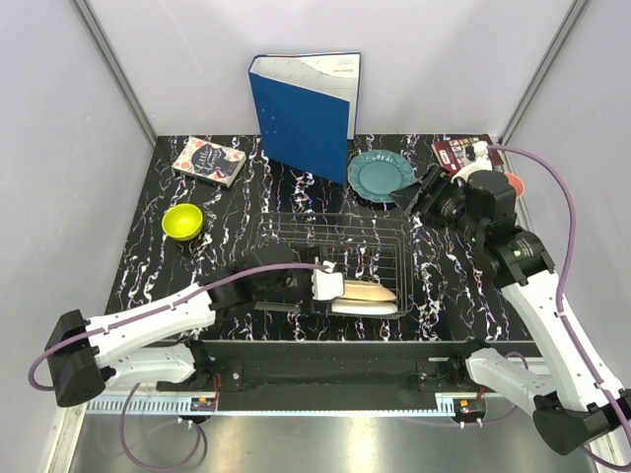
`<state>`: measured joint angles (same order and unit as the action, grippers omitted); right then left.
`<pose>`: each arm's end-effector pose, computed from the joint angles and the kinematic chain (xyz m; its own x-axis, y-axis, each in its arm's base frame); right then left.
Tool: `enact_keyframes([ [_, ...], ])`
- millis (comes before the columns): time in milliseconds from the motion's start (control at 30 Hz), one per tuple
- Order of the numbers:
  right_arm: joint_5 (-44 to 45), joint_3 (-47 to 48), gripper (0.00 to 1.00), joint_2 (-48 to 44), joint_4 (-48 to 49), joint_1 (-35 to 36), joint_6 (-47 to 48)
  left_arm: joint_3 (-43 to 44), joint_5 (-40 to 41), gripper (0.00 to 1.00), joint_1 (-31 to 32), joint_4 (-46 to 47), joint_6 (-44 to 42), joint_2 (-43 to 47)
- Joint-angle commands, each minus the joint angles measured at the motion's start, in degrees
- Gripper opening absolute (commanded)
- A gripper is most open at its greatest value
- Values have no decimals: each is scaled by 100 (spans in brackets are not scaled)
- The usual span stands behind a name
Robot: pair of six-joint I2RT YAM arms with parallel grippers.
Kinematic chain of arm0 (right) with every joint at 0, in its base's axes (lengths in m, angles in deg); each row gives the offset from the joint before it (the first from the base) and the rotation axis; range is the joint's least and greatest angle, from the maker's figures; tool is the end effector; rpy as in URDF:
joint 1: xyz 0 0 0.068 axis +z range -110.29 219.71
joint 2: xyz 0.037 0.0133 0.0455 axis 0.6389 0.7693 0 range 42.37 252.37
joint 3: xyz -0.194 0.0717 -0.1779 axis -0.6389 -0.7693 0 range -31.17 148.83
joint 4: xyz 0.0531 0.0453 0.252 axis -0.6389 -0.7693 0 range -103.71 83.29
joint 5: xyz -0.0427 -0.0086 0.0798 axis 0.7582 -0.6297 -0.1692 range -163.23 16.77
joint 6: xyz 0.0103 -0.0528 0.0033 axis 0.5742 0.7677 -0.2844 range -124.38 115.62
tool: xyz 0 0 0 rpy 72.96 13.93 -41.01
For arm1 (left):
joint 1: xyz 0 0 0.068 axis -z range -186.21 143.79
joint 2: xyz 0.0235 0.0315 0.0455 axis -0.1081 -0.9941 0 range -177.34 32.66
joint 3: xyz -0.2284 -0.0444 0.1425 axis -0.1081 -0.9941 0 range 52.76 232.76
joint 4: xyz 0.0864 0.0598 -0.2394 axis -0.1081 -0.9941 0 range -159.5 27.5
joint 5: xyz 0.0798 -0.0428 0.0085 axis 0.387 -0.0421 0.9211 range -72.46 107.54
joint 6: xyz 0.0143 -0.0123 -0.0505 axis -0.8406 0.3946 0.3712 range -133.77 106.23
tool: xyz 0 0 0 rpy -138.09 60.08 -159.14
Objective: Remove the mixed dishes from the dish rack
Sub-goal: Pick up the plate from the dish rack.
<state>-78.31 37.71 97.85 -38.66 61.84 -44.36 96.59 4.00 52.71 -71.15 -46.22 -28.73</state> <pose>0.1828 0.0777 0.4113 -0.5168 0.4807 -0.7084 -0.1579 0.7597 0.6308 0.1181 -0.2122 0.2807 0.3126 0.4918 -0.8126 0.9164 0.0689 0.3942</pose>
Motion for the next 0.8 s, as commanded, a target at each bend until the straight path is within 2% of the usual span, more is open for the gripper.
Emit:
enact_keyframes([
  [0, 130, -15, 67, -11, 57, 2, 105, -182, -324, 82, 15, 310, 186, -181],
  [100, 157, -24, 68, -11, 39, 2, 131, -156, -351, 69, -12, 337, 247, -260],
  [133, 174, -24, 67, -20, 39, 2, 132, -156, -342, 57, -12, 355, 274, -269],
  [233, 192, -59, 67, -11, 30, 11, 132, -77, -368, 38, -38, 320, 362, -339],
  [267, 200, -68, 68, -3, 22, 2, 132, -59, -386, 28, -38, 259, 371, -391],
  [333, 218, -77, 67, 6, 30, 2, 132, -42, -430, 25, -47, 249, 406, -409],
  [433, 227, -85, 68, 6, 22, 2, 140, -42, -448, 12, -47, 241, 432, -427],
  [467, 227, -94, 67, 6, 22, 2, 158, -33, -430, 0, -47, 240, 423, -427],
  [767, 288, -130, 67, -73, 22, 2, 184, 327, -123, 0, -47, 118, 292, -278],
])
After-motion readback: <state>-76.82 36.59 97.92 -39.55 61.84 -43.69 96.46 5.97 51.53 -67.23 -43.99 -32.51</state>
